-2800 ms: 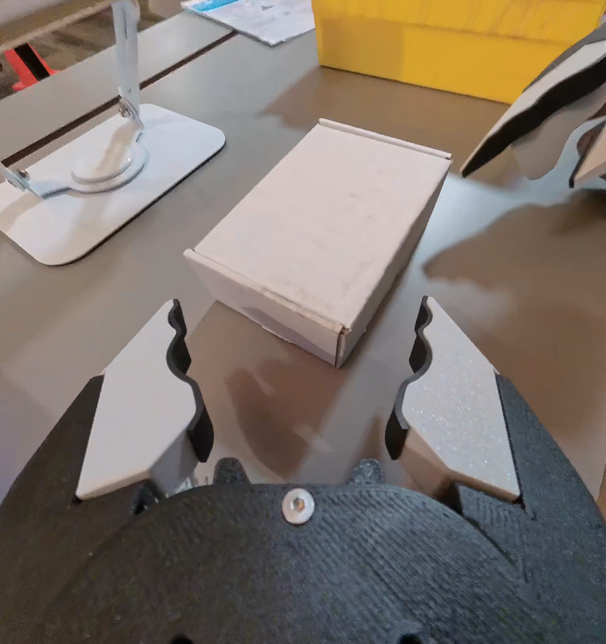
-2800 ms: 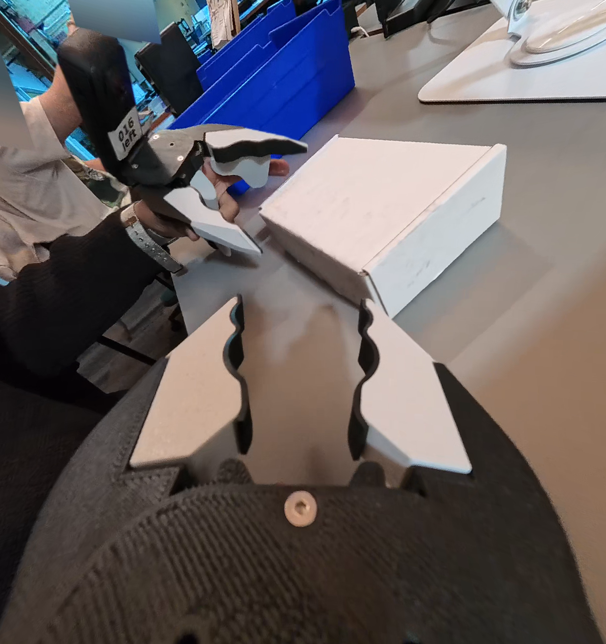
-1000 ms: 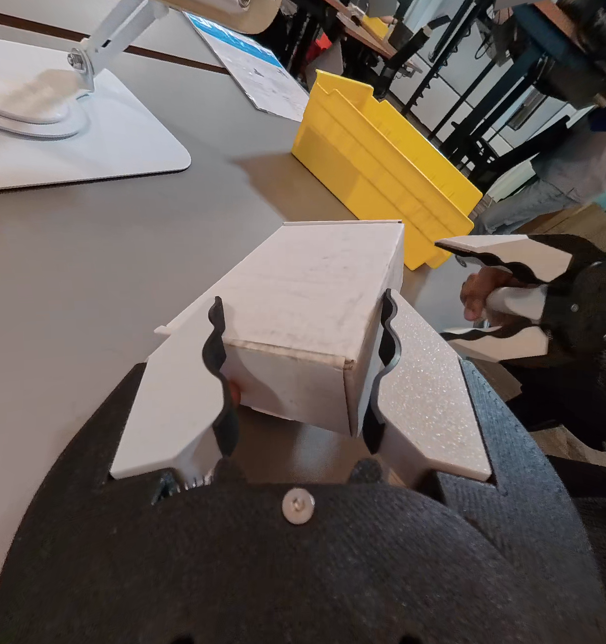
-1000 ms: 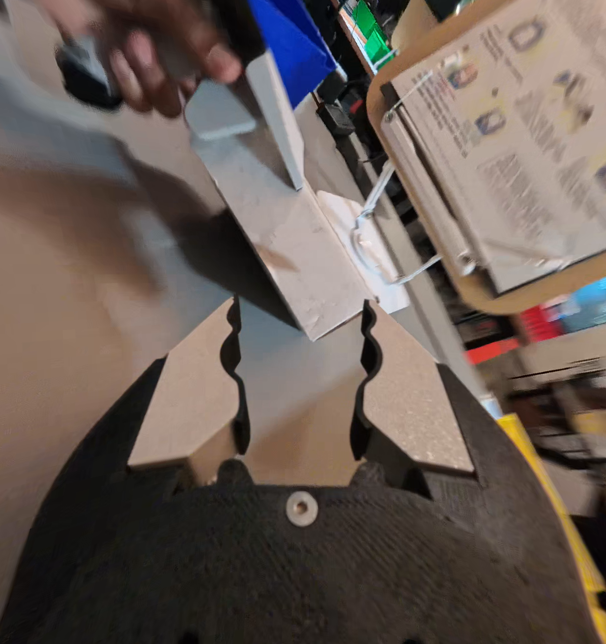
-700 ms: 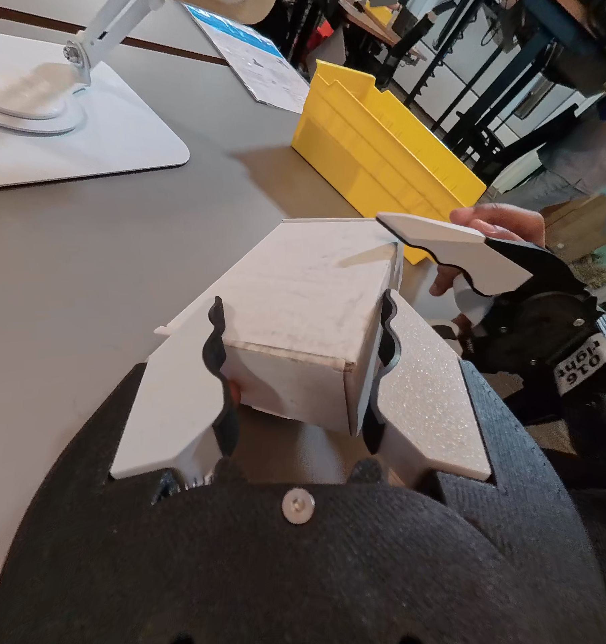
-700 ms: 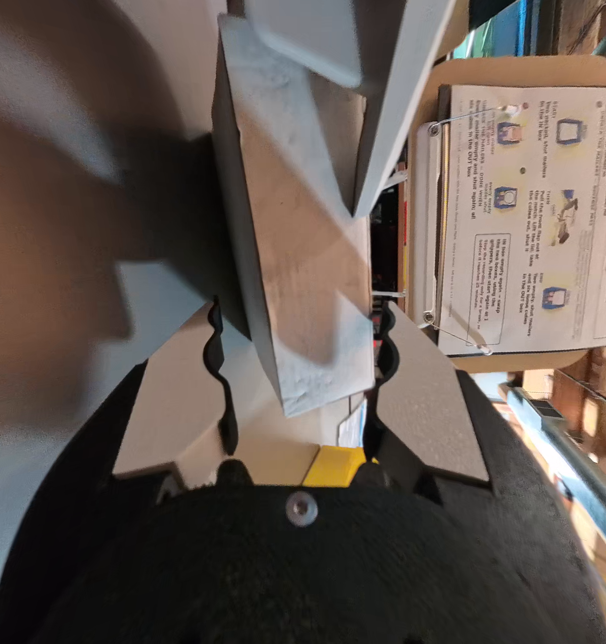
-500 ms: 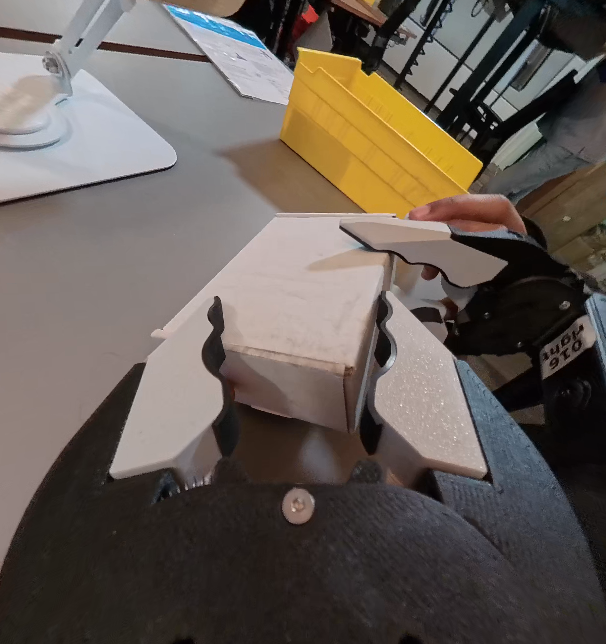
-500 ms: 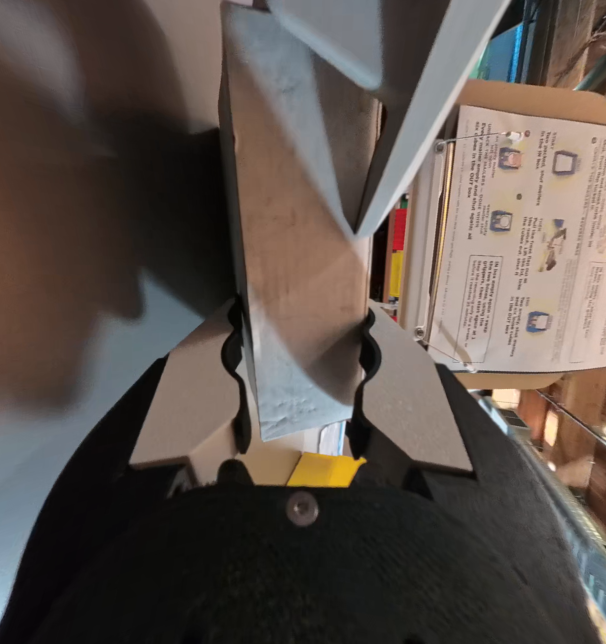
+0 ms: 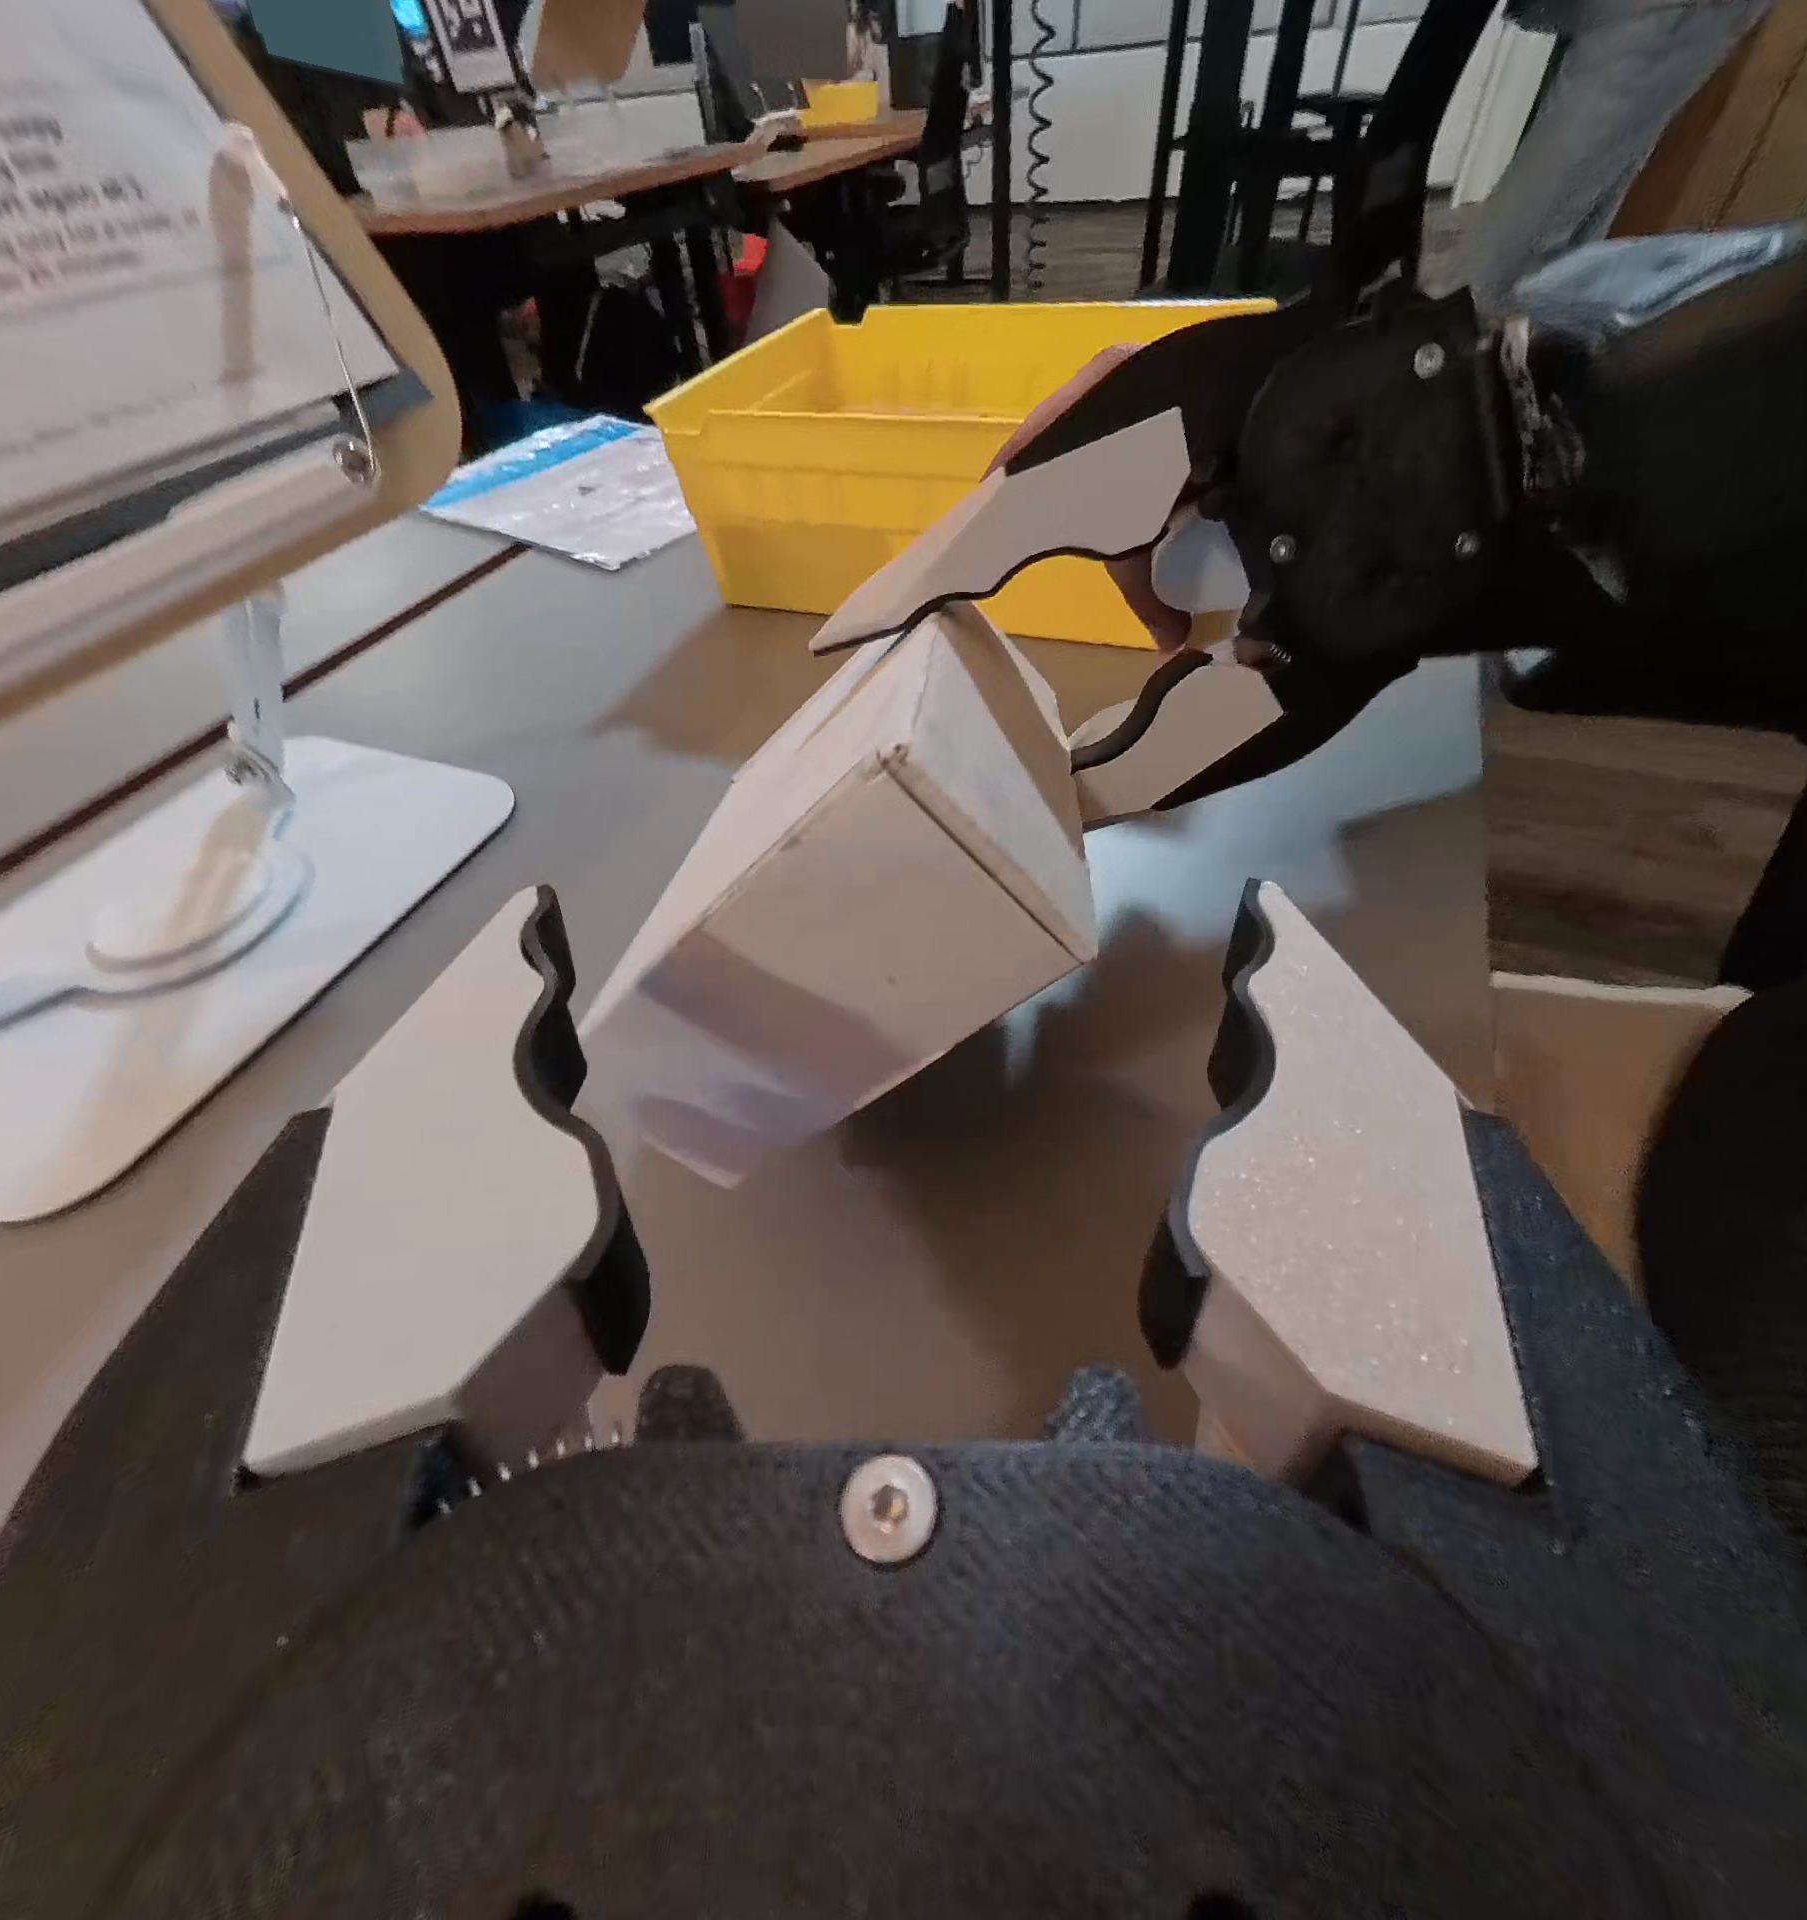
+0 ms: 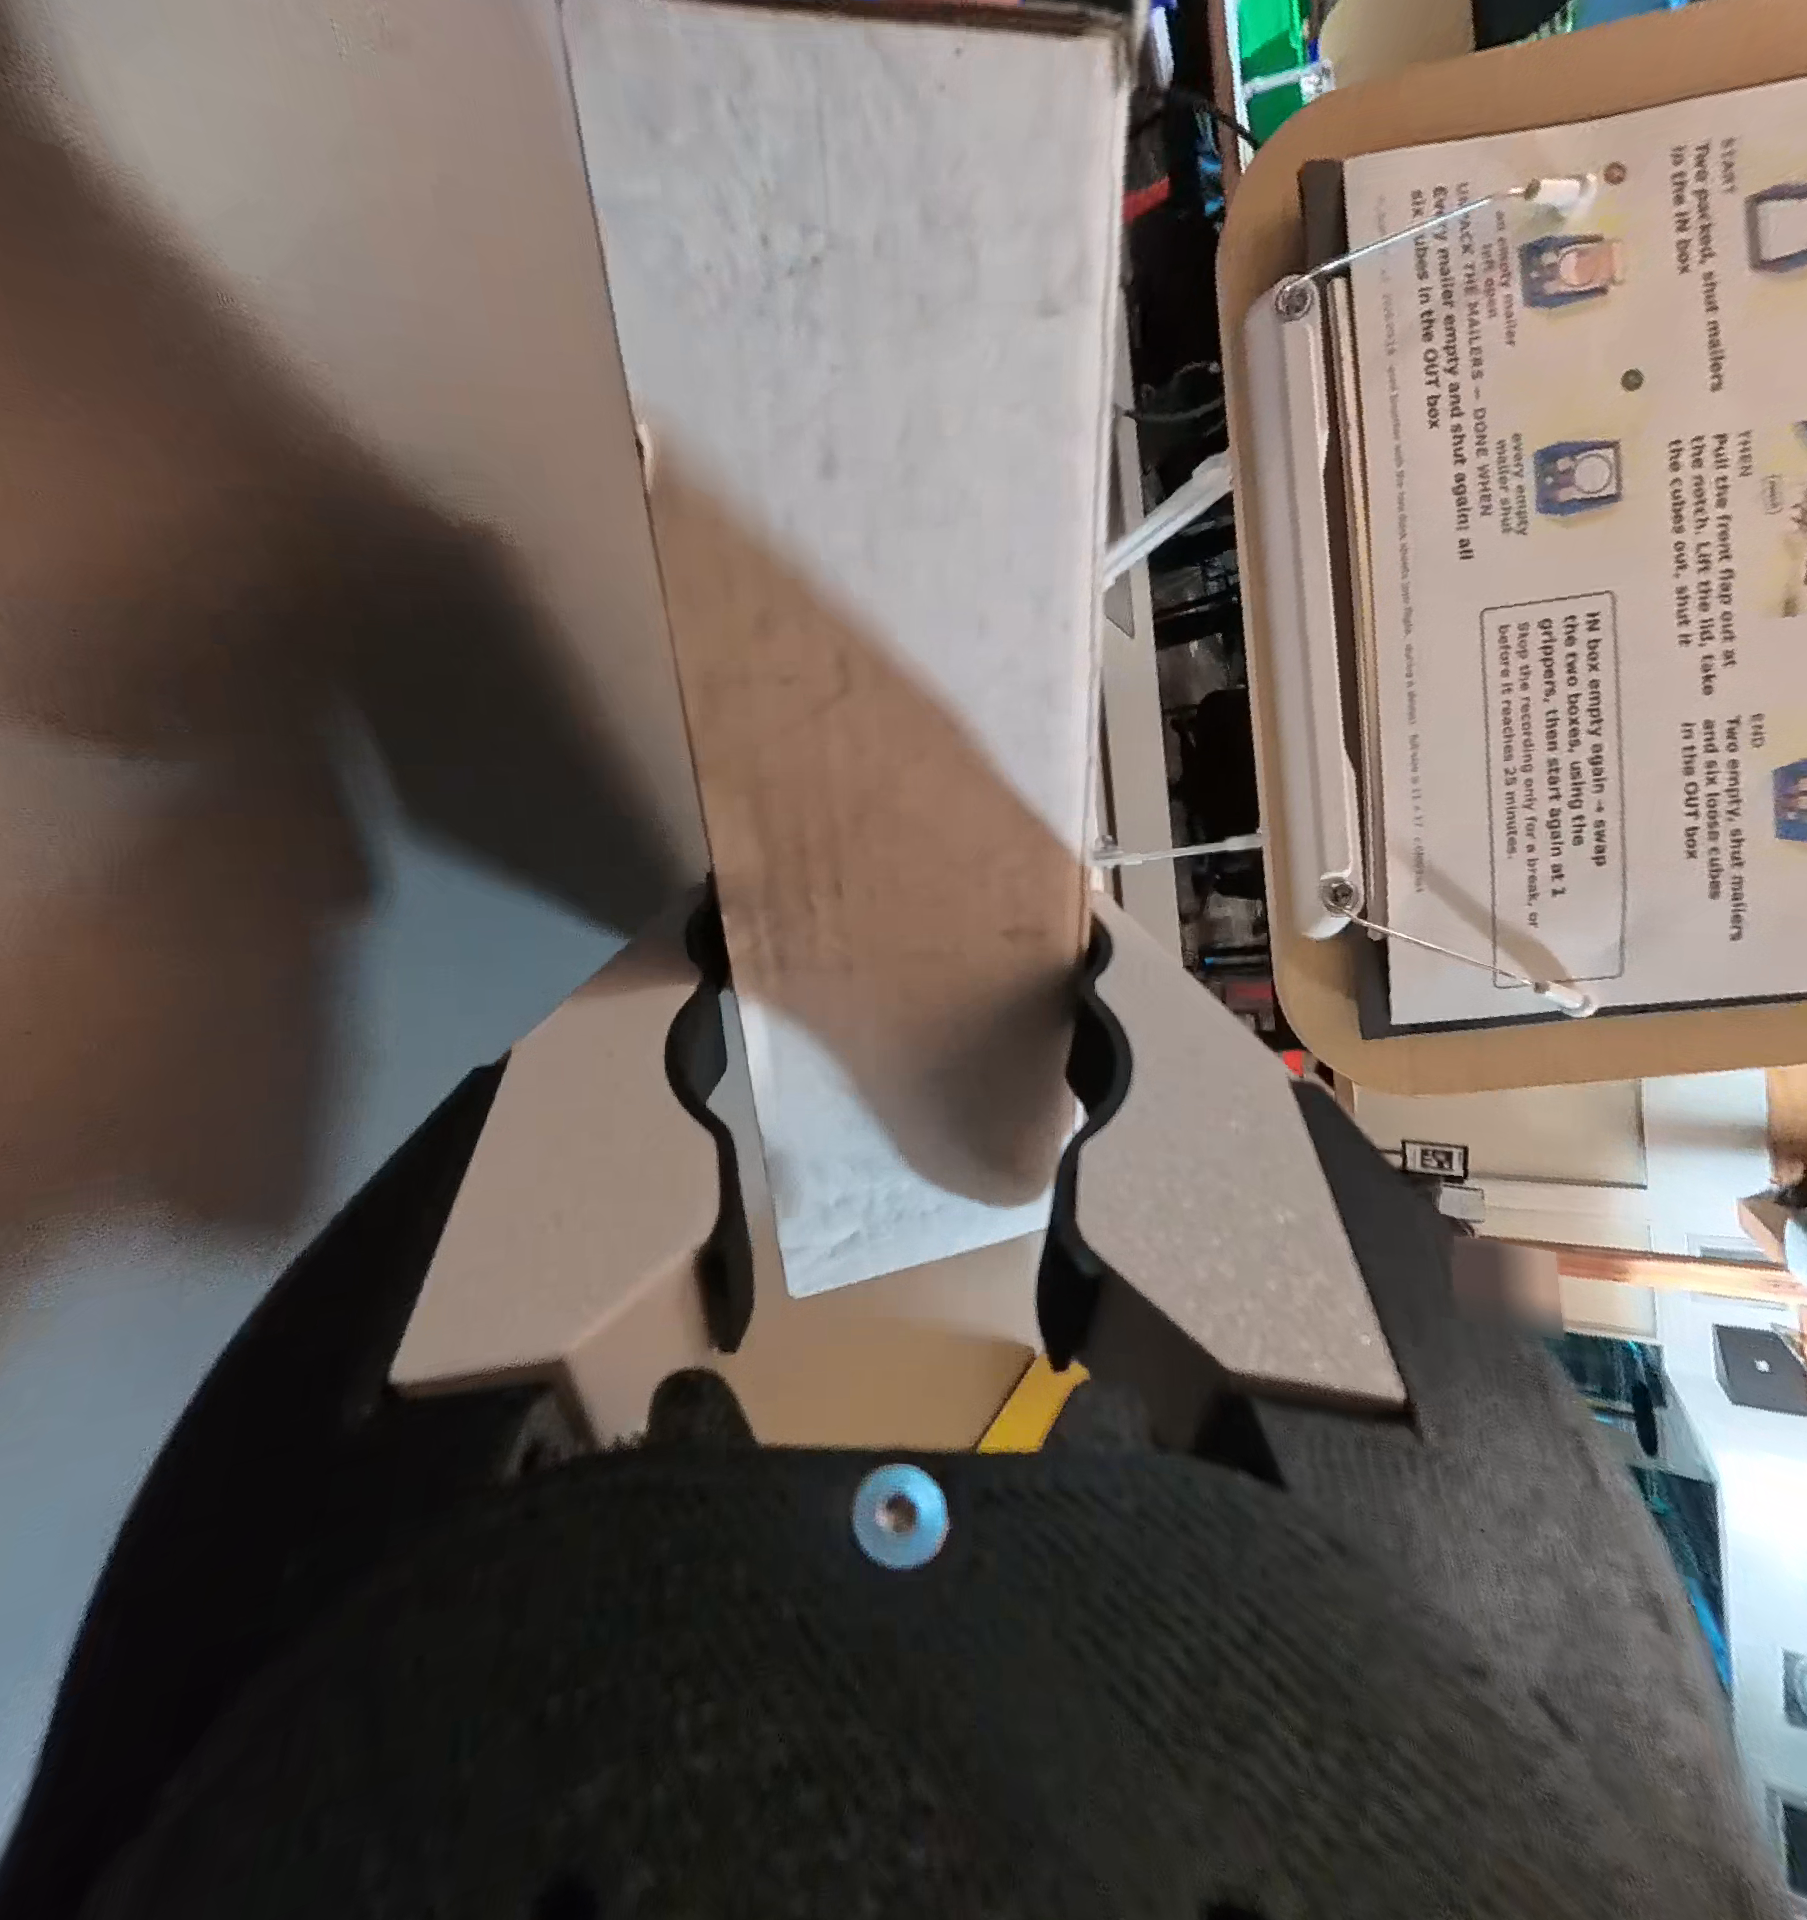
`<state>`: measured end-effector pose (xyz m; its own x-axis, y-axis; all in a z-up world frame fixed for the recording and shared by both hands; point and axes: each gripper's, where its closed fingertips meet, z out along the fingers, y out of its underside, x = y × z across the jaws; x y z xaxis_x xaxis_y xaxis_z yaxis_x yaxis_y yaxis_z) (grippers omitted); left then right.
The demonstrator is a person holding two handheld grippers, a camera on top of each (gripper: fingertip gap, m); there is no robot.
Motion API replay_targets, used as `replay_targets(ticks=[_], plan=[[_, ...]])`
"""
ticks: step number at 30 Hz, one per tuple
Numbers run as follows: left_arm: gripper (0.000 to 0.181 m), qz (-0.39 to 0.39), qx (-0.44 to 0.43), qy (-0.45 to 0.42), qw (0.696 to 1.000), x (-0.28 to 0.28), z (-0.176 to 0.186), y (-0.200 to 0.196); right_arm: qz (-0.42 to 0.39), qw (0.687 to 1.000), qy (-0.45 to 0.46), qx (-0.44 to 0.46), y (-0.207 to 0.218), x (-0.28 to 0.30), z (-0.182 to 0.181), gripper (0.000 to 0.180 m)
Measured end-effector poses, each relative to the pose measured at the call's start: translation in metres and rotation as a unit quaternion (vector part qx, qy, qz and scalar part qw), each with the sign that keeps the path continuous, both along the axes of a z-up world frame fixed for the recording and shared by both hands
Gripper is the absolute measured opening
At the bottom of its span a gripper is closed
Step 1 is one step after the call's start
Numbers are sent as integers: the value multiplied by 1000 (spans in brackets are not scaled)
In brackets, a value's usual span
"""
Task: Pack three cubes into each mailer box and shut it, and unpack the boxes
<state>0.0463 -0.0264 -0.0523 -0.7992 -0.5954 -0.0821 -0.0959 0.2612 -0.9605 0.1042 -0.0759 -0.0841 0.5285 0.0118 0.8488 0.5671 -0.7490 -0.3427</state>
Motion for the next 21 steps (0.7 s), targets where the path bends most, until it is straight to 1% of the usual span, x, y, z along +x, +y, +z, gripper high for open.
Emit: replay_targets(ticks=[2,4,6,9,11,15,16,19,21], plan=[[123,2,39,-21,999,-1,-5,-2,2,1000,7,-3,-2,0,-1,66],[122,5,73,-19,997,-2,-16,-3,-15,1000,6,2,-6,5,3,66],[121,12,84,-21,996,-1,-22,-3,-13,1000,11,8,-8,5,5,65],[118,35,86,-44,995,5,-21,-2,11,1000,21,5,-7,-3,4,64],[117,53,93,-71,992,10,-17,-1,20,1000,10,0,-8,-8,4,64],[116,53,134,-123,982,9,-19,-8,60,998,-11,-32,-6,-22,-3,64],[113,43,142,-135,980,6,-21,-13,65,997,-14,-38,-6,-24,-4,64],[91,35,135,-171,975,2,-18,-27,73,997,5,-34,-6,-27,-2,64],[89,46,134,-194,971,4,-15,-30,85,995,39,-20,-4,-34,1,64]])
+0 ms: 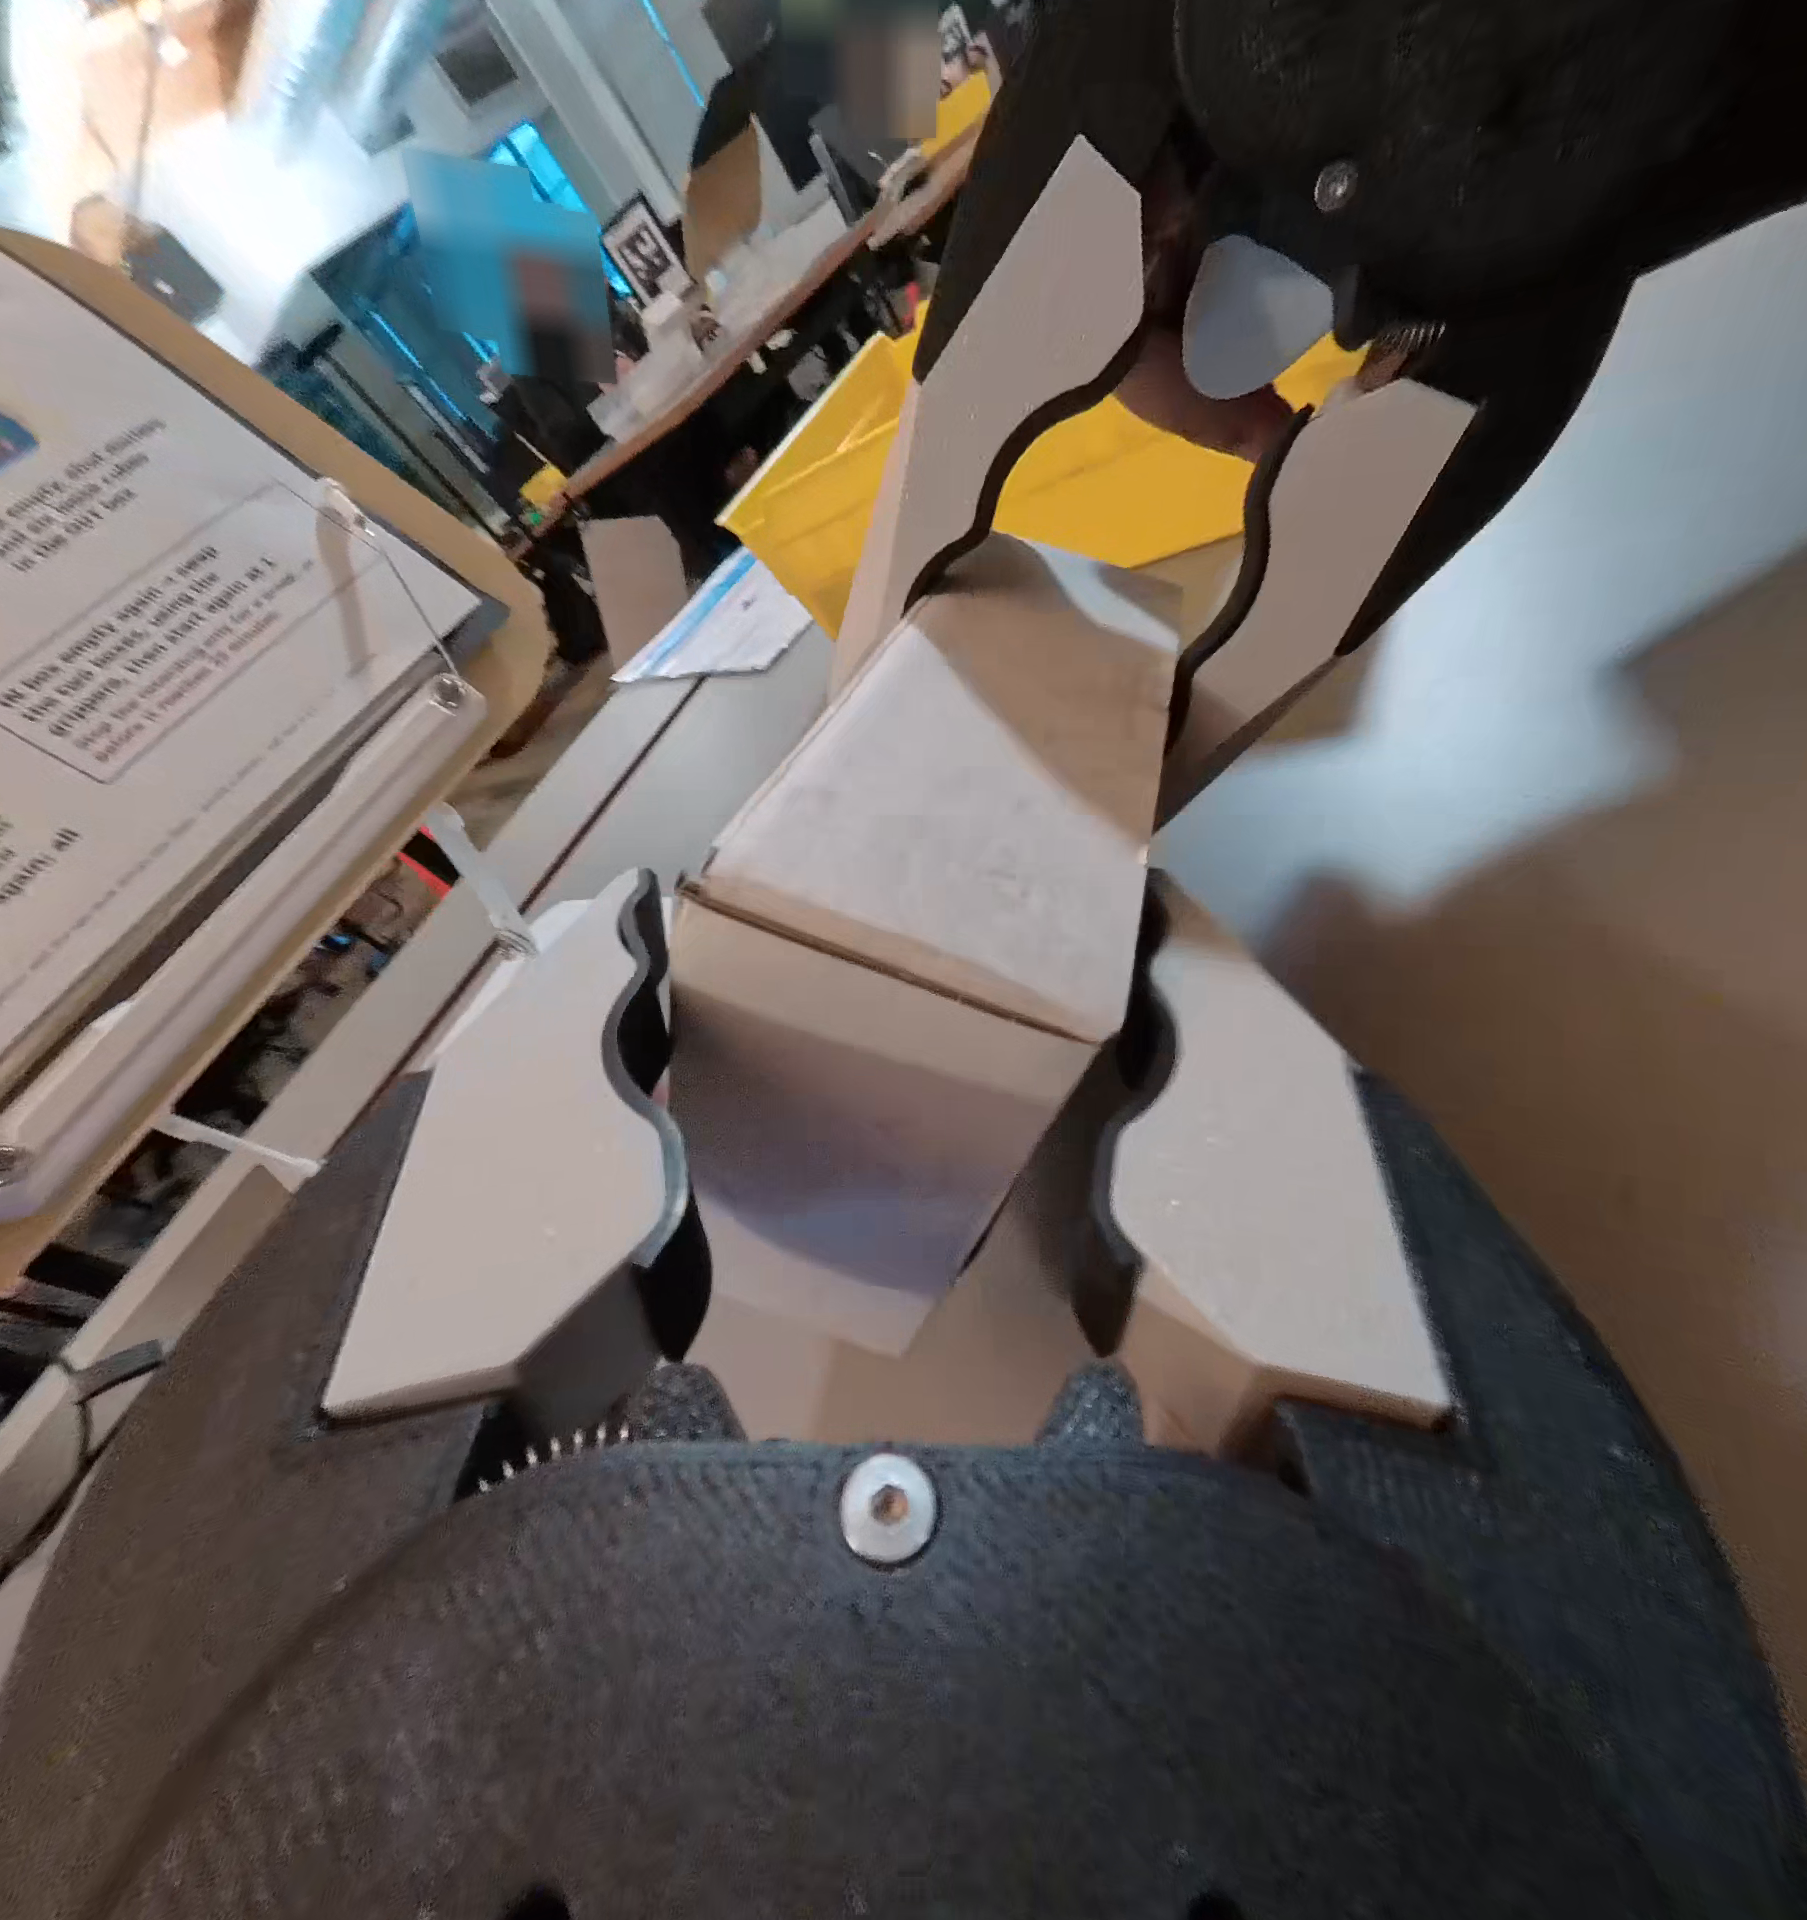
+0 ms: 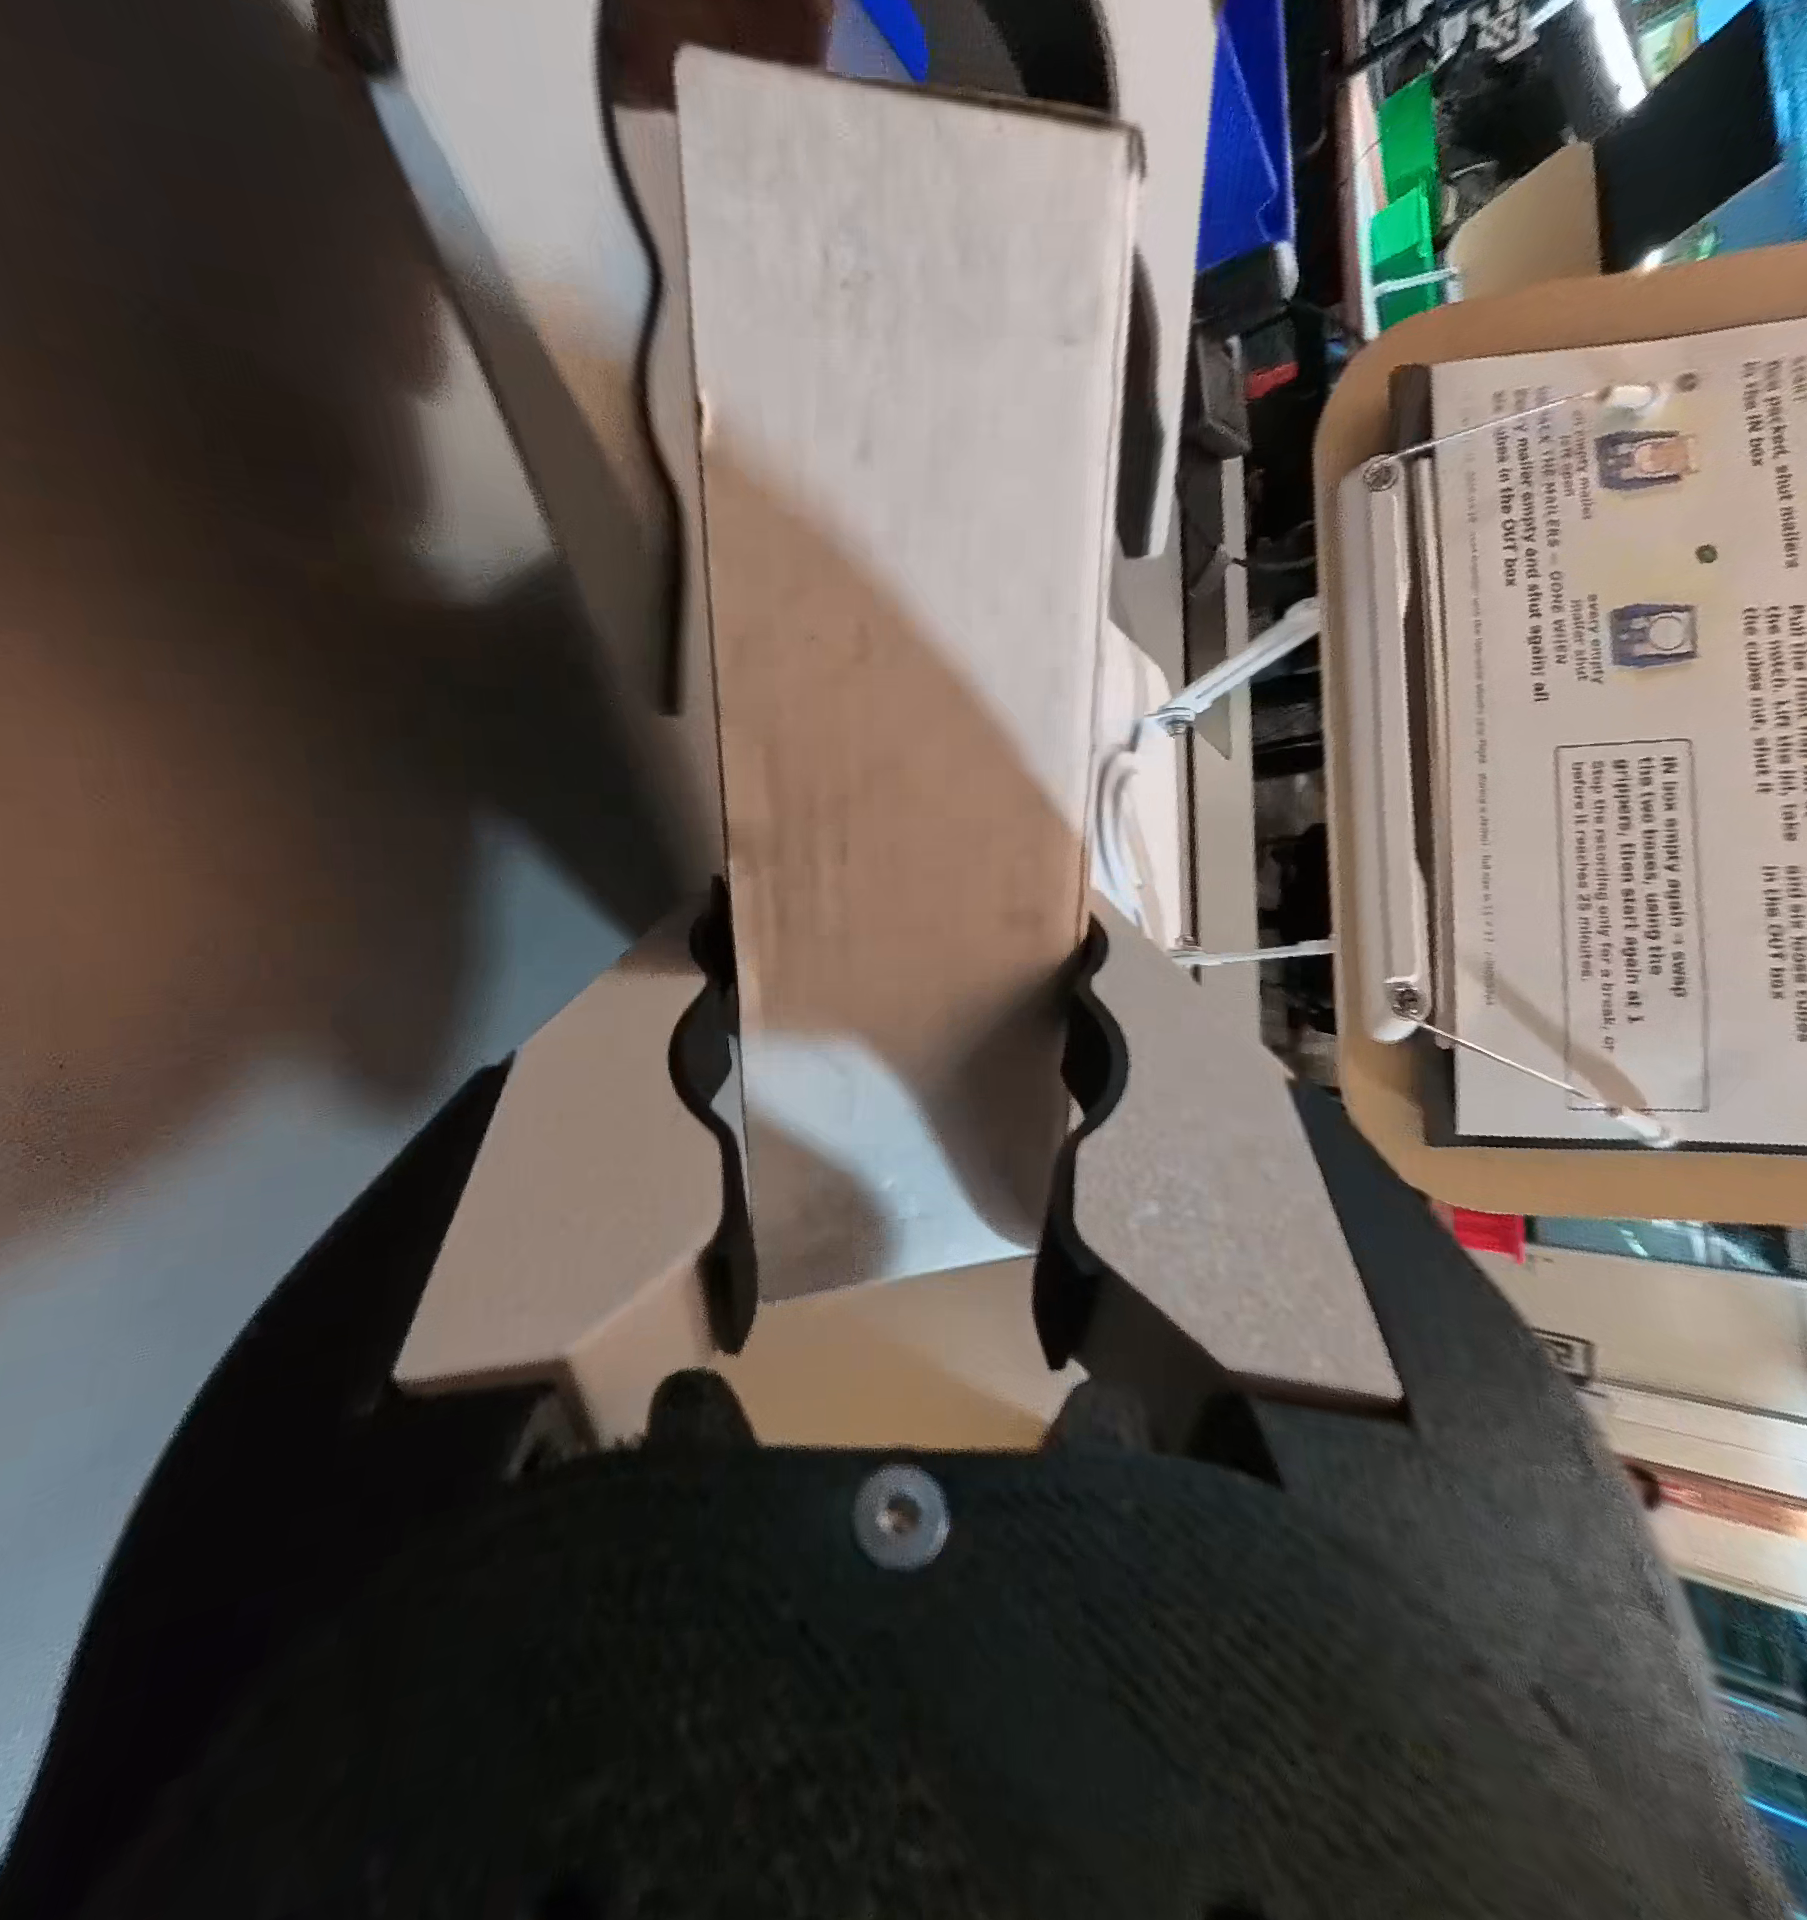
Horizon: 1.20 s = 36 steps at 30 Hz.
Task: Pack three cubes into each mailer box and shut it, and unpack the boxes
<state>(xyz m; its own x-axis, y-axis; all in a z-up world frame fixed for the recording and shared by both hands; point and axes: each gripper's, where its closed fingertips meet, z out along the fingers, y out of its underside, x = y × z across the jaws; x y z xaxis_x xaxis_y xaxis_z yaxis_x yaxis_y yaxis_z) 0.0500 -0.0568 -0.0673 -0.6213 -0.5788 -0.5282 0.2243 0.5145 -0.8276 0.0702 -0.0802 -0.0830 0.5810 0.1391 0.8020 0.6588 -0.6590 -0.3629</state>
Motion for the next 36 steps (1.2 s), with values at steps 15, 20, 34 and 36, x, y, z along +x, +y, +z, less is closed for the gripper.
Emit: replay_targets(ticks=[15,20,34,36], plan=[[80,22,-74,52,996,12,6,17,15,996,17,81,0,-5,30,59],[80,29,-93,69,993,15,5,25,12,994,4,110,0,-7,50,56],[79,30,-91,79,992,16,0,24,6,993,-66,94,5,-13,54,51],[78,30,-93,80,992,16,0,24,4,993,-68,94,5,-13,54,52]])
